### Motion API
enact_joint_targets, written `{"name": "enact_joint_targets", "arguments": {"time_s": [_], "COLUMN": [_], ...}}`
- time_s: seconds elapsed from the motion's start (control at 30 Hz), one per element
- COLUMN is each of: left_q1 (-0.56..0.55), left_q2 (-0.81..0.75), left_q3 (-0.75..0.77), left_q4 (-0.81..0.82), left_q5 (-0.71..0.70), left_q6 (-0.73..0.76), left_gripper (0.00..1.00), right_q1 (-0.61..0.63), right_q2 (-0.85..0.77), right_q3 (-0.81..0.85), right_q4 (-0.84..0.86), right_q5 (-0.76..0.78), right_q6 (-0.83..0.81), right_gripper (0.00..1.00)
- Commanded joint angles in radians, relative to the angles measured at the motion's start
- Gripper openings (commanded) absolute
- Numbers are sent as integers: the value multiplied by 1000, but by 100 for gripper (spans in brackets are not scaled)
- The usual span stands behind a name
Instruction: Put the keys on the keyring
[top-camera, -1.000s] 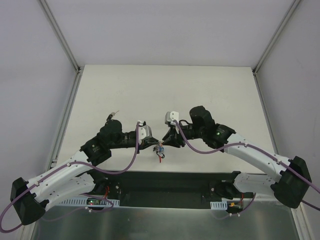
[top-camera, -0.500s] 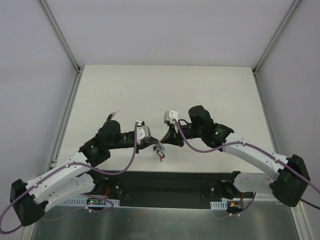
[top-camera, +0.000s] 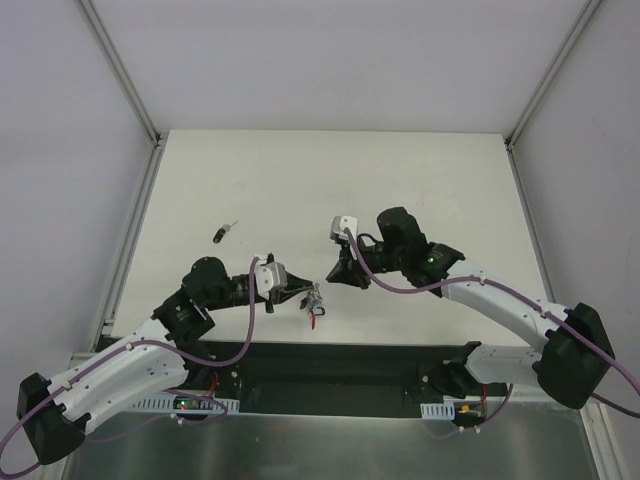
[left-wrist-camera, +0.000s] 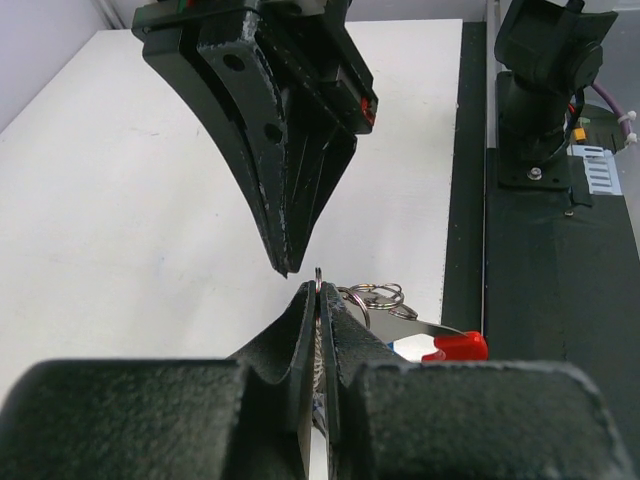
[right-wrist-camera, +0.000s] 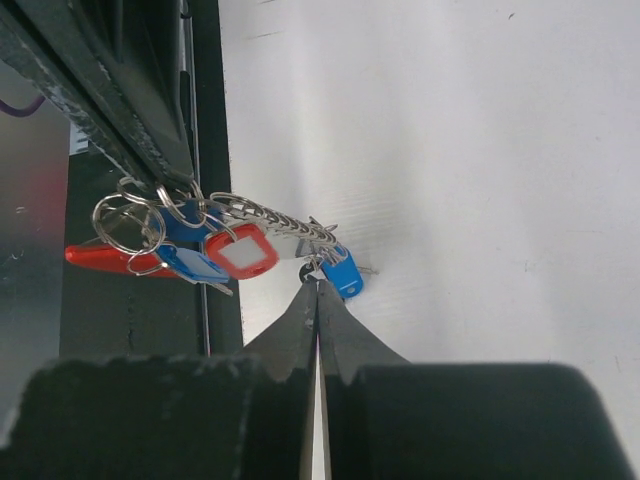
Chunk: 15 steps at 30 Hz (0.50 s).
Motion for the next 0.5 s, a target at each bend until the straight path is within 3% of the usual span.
{"name": "enact_joint_targets", "arguments": {"time_s": [0.0,0.07,0.1,0.23,0.47], "left_q1": [3,3,3,4,33], "left_q2": [3,9,12,52,199], "left_q3": [-9,-9,-8,7,92], "left_q4": [109,112,112,112,97], "left_q5": [16,18,15,-30,-235], "left_q6": [-27,-24,-23,-15,23], "left_gripper": [0,0,0,0,0], "right_q1": [0,1,3,7,-32], "right_q2": [-45,-46,-46,-75,-175], "right_q3": [46,46,48,34,-6], "right_q4": [-39,-38,-38,-38,-47], "right_q5": [-30,-61,-76,11,489], "right_q6": [-34,-33,-30,-19,131], "right_gripper": [6,14,23,33,51]}}
